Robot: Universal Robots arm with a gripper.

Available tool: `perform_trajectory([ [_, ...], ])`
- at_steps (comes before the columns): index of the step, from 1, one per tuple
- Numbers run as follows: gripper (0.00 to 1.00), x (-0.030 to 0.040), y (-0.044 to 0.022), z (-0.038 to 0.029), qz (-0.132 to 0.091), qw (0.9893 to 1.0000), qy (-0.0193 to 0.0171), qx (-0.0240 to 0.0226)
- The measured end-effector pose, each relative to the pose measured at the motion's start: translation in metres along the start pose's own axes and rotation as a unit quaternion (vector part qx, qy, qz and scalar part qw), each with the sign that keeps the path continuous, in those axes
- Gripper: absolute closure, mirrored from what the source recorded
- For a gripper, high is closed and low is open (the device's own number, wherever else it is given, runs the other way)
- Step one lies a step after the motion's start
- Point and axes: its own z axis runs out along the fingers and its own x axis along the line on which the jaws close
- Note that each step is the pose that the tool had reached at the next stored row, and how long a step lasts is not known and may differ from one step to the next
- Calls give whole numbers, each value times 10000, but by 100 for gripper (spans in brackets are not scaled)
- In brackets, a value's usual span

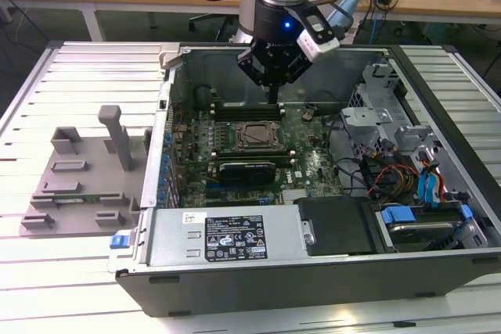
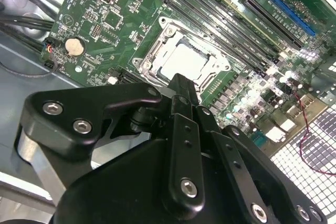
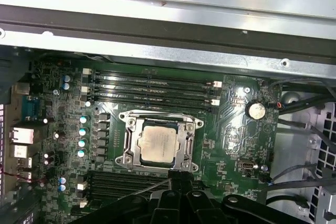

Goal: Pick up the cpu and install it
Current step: 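Install the first cpu locking lever, then install the second cpu locking lever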

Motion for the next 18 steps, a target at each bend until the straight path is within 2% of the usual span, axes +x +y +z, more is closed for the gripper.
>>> perform_trajectory([
  [7,89,0,0,0,0,10000,0,-1],
  [9,89,0,-3,0,5,9996,-28,-298],
  [10,89,0,-3,0,7,9991,-39,-417],
  [11,89,0,-4,0,8,9988,-45,-487],
  [16,89,0,-8,0,8,9987,-48,-511],
  [18,89,4,-40,3,9,9987,-48,-511],
])
